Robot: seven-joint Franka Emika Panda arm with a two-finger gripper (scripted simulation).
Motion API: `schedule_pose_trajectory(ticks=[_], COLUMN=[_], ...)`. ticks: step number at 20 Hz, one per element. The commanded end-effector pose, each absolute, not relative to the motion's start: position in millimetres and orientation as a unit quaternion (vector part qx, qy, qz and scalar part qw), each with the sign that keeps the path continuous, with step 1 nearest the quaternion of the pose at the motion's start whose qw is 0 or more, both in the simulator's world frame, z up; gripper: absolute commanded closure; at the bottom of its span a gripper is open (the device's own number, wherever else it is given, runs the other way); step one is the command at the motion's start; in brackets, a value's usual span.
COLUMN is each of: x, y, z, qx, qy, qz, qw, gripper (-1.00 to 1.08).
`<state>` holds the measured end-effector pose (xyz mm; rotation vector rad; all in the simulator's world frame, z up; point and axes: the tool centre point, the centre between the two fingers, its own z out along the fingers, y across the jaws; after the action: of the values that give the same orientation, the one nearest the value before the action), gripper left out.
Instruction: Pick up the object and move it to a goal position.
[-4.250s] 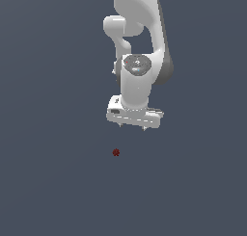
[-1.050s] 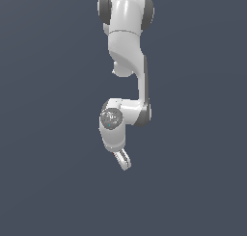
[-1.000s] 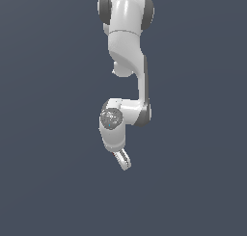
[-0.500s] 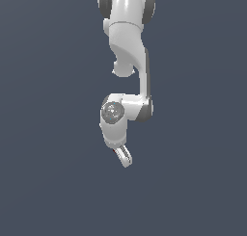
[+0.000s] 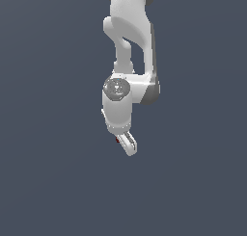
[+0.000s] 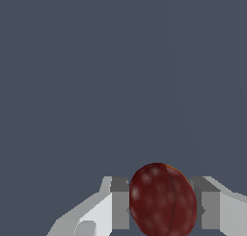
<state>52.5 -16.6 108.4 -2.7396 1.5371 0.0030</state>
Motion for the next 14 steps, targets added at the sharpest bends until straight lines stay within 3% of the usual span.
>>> schedule_pose_trajectory(ticks=[1,14], x=[45.5,5.9], y=[-11.4,18.4], z=[134.2,283.0], qx=[-0.872,-0.872], qy=[0.489,0.49], qz=[0.001,0.0], qw=[0.001,0.0], gripper=[1.08,1.08])
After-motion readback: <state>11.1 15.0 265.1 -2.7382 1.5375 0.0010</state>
